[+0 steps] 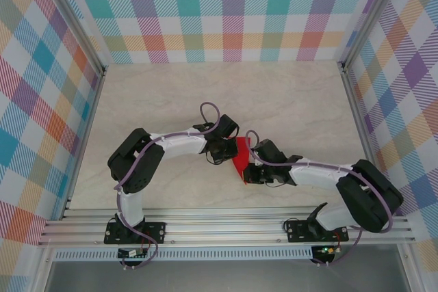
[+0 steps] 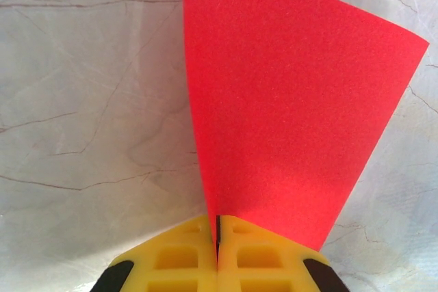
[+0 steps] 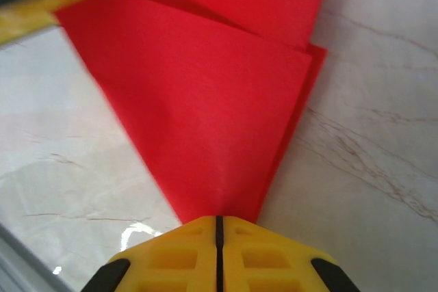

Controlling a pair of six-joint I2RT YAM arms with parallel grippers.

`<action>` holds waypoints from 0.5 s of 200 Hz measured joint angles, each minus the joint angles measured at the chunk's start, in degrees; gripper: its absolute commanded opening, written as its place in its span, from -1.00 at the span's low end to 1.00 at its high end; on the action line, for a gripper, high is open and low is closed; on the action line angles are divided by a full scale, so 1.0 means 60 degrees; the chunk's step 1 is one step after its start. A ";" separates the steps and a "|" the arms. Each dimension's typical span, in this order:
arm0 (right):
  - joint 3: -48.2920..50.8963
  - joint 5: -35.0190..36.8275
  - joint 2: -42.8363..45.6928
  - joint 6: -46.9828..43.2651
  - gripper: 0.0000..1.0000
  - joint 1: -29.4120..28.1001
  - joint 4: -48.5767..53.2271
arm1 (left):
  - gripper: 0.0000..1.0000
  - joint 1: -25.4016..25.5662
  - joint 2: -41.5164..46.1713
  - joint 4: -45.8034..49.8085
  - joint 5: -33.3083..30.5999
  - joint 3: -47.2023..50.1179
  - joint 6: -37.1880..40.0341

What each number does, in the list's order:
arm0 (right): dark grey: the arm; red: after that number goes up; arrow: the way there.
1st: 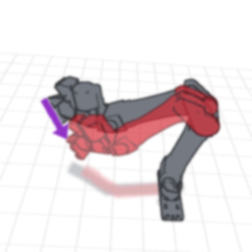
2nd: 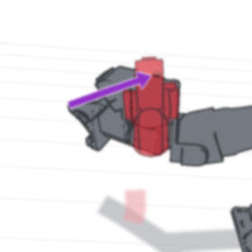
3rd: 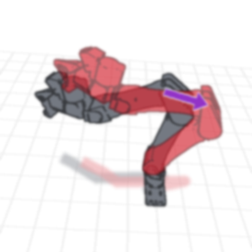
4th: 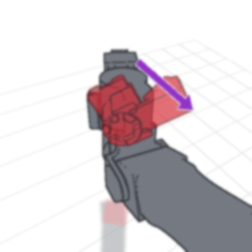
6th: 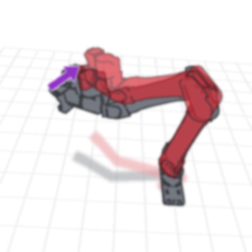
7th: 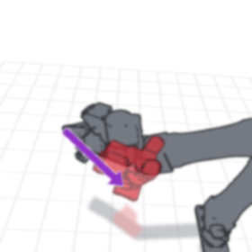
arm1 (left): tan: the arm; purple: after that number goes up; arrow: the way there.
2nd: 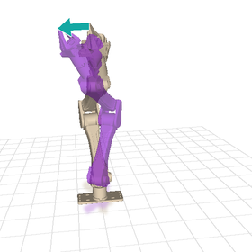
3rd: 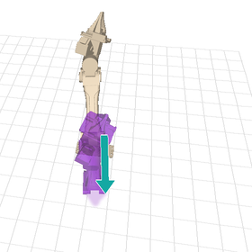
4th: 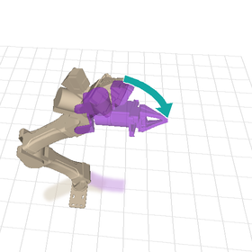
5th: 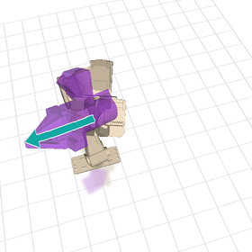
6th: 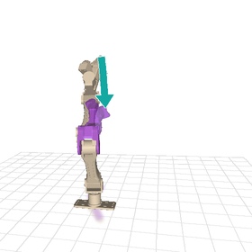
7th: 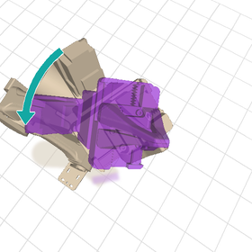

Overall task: Fold a paper plane with a square sheet of paper (pick it up from the middle)
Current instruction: Fourth fold the wing at the center of the table.

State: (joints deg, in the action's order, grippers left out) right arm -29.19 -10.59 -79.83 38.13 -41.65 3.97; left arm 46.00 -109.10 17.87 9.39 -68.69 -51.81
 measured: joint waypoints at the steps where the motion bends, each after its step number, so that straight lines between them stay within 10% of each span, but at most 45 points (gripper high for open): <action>1: -0.0004 0.0000 -0.0018 -0.0004 -0.85 0.0000 0.0004 | -1.00 -0.0004 0.0000 0.0000 0.0000 0.0000 0.0000; 100: -0.0754 0.0415 -0.0055 -0.0914 -0.65 0.0135 0.1472 | -1.00 0.0015 0.0277 -0.0029 -0.0178 0.0237 -0.0335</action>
State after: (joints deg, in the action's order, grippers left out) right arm -33.71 -8.10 -80.16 32.64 -40.84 12.80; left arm 46.09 -107.44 17.69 8.32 -67.26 -53.82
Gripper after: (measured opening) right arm 0.131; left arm 0.049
